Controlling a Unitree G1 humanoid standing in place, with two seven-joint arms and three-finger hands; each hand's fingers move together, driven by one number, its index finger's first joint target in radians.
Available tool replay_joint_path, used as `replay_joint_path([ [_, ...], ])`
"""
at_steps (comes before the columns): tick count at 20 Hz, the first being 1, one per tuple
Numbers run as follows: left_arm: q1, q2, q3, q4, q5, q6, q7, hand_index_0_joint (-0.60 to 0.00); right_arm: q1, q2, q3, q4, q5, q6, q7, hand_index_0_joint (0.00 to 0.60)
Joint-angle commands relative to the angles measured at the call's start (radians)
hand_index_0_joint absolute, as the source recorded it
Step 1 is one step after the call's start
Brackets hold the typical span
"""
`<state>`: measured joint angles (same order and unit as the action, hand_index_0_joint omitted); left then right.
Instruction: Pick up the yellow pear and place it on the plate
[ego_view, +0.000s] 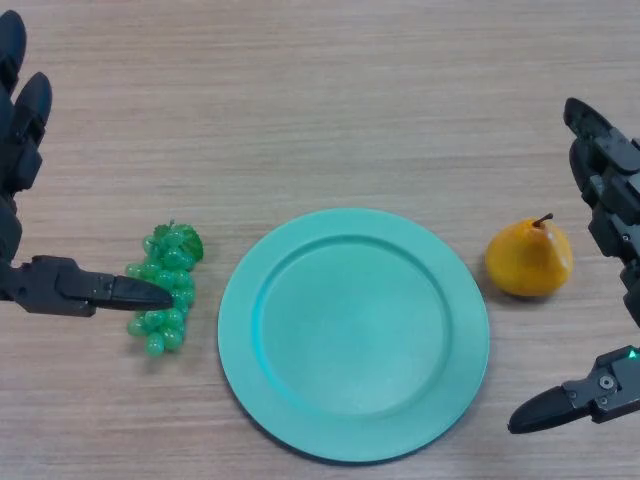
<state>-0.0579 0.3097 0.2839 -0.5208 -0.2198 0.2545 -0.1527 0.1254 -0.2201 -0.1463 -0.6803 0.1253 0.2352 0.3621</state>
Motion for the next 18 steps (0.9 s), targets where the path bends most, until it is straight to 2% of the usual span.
replay_joint_path([
  [1,-0.035,0.036,0.028,-0.046,-0.004,-0.142,0.005,0.000,-0.020,-0.019,-0.071,-0.047,-0.007,-0.124,-0.036,0.000],
  [7,-0.038,0.032,0.014,-0.044,0.004,-0.148,0.005,0.000,-0.018,-0.019,-0.075,-0.039,-0.010,-0.142,-0.033,0.000],
  [11,-0.025,0.022,0.002,-0.051,0.005,-0.134,-0.010,0.000,-0.053,-0.034,-0.089,0.022,-0.027,-0.169,-0.042,0.000],
  [13,-0.021,0.021,0.009,-0.039,0.001,-0.144,-0.018,0.000,-0.091,-0.052,-0.095,0.086,-0.035,-0.198,-0.053,0.000],
  [18,-0.025,0.015,-0.012,-0.024,0.005,-0.151,-0.010,0.000,-0.238,-0.121,-0.088,0.394,-0.101,-0.396,-0.116,0.000],
])
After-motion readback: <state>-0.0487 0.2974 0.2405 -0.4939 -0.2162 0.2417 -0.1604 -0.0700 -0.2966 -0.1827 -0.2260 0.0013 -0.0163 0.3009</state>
